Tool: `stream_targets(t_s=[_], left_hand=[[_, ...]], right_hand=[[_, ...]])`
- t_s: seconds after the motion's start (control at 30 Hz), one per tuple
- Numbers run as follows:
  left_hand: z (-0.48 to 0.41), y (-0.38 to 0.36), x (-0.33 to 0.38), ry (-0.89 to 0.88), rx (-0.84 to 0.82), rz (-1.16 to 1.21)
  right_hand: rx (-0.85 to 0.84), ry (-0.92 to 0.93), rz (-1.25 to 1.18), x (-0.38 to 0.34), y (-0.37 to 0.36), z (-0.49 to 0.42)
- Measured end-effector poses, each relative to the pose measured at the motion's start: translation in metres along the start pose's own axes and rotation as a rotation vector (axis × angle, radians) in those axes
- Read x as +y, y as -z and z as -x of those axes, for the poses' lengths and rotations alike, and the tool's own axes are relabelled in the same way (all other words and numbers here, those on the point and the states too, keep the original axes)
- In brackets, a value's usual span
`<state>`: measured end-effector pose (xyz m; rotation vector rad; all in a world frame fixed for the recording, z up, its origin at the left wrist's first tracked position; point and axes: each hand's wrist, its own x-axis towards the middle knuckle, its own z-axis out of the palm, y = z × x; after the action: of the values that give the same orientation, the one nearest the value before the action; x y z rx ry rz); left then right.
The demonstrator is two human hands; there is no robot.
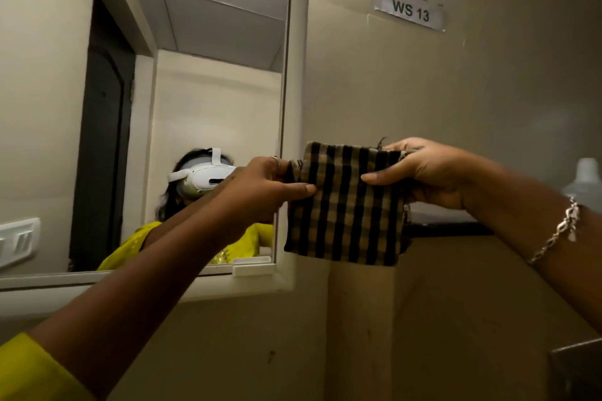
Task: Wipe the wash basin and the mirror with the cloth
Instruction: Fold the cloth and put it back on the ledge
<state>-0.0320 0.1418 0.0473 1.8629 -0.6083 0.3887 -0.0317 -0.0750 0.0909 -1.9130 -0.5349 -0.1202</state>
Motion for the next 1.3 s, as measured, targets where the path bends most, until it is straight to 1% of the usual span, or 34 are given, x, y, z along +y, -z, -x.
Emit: stream_targets(t_s=[0.07, 0.27, 0.33, 0.4, 0.53, 0.63, 0.73, 0.87, 1.03, 1.13, 1.3], left_hand=[[-0.013, -0.004, 0.009, 0.012, 0.003, -0.036], [-0.055, -0.032, 0.028, 0.025, 0.004, 0.05], [-0.074, -0.046, 0.028, 0.02, 0.007, 0.065], [-0.092, -0.062, 0.025, 0.007, 0.034, 0.064], [-0.124, -0.087, 0.011, -0.065, 0.105, -0.015], [-0.141, -0.102, -0.004, -0.11, 0.134, -0.111], [-0.149, -0.113, -0.021, -0.11, 0.153, -0.215], [-0.146, -0.119, -0.033, -0.103, 0.156, -0.333], [-0.141, -0.12, -0.031, -0.152, 0.043, -0.567], [-0.134, -0.12, -0.027, -0.153, 0.008, -0.727], [-0.124, -0.122, -0.025, -0.143, 0.013, -0.786]], right_hand=[[0.002, 0.019, 0.08, -0.006, 0.015, -0.006], [0.077, 0.031, 0.345, -0.011, 0.066, -0.031], [0.1, 0.044, 0.389, -0.006, 0.084, -0.041], [0.11, 0.068, 0.38, 0.002, 0.101, -0.052], [0.082, 0.19, 0.335, 0.027, 0.127, -0.075], [0.11, 0.285, 0.413, 0.05, 0.134, -0.086], [0.113, 0.321, 0.465, 0.079, 0.134, -0.094], [0.013, 0.337, 0.482, 0.109, 0.134, -0.094], [-0.142, 0.316, 0.529, 0.118, 0.139, -0.082], [-0.204, 0.313, 0.533, 0.119, 0.14, -0.077], [-0.353, 0.263, 0.563, 0.123, 0.152, -0.07]])
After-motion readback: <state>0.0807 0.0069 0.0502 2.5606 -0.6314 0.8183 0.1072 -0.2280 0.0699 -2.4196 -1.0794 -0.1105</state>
